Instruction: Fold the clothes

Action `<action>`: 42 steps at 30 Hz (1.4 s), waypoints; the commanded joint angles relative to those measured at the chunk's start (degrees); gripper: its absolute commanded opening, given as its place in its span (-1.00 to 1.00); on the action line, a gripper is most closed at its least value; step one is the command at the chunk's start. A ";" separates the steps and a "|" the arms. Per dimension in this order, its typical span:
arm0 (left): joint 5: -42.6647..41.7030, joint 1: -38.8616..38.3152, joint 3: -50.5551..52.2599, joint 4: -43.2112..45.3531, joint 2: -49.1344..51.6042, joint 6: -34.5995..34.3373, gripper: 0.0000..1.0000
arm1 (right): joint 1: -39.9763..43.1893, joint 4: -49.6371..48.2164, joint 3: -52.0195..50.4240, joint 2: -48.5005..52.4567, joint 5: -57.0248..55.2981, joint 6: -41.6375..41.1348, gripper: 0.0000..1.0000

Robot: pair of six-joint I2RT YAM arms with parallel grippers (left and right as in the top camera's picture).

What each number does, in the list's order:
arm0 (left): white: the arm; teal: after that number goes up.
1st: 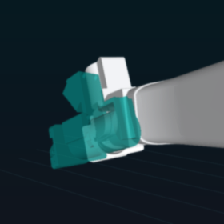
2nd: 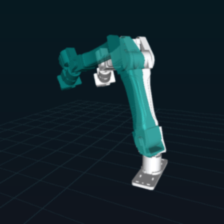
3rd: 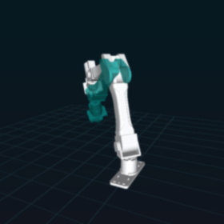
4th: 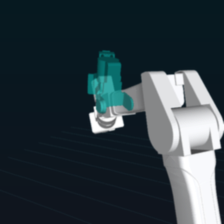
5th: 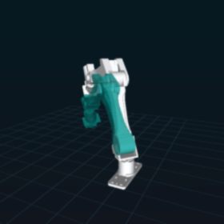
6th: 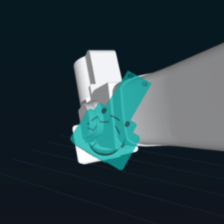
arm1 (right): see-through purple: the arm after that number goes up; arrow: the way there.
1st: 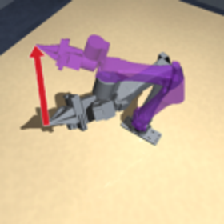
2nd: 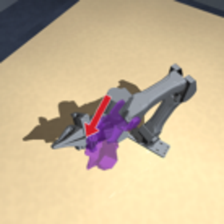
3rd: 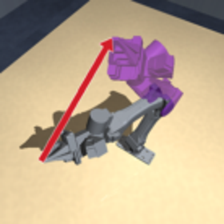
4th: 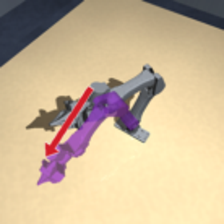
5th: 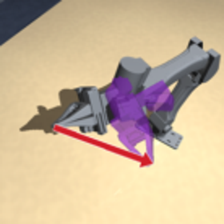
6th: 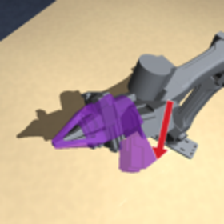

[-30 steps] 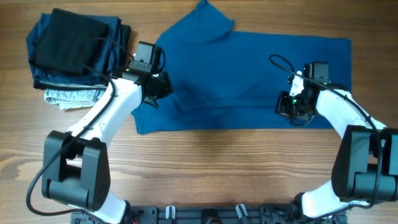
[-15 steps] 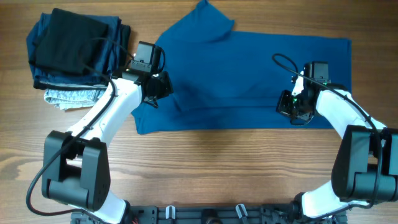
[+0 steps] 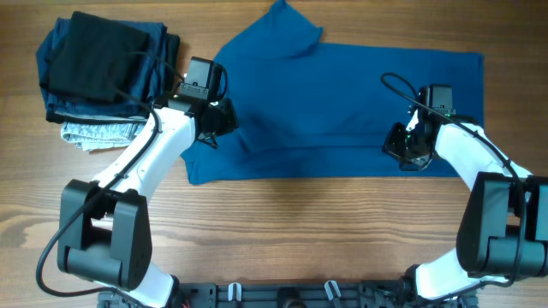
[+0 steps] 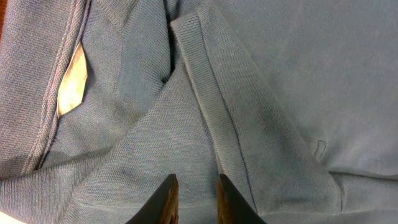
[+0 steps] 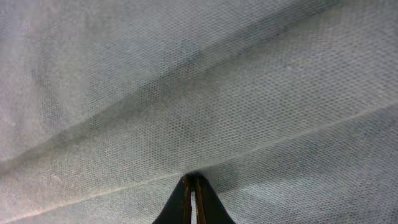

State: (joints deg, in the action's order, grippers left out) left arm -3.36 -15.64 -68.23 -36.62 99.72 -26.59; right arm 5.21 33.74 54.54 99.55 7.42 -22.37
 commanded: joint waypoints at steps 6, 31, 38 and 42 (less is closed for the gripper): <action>-0.63 0.00 -0.46 0.15 -1.46 0.63 -0.70 | -0.22 -1.57 -0.68 0.57 -1.92 -2.08 -0.91; -0.66 0.00 -0.42 0.11 -1.46 0.44 -0.73 | -0.22 -14.84 3.96 4.39 -0.22 -0.11 -0.85; -0.63 0.00 -0.42 0.11 -1.46 0.46 -0.67 | -0.22 -22.64 3.96 6.12 -4.85 0.72 -0.78; -0.61 0.00 -0.42 0.11 -1.46 0.48 -0.66 | -0.07 -29.75 5.70 4.50 -0.04 9.07 -0.58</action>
State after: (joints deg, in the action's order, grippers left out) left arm -3.36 -15.64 -68.23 -36.64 99.72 -26.37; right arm 5.23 4.71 57.52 104.92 4.51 -19.22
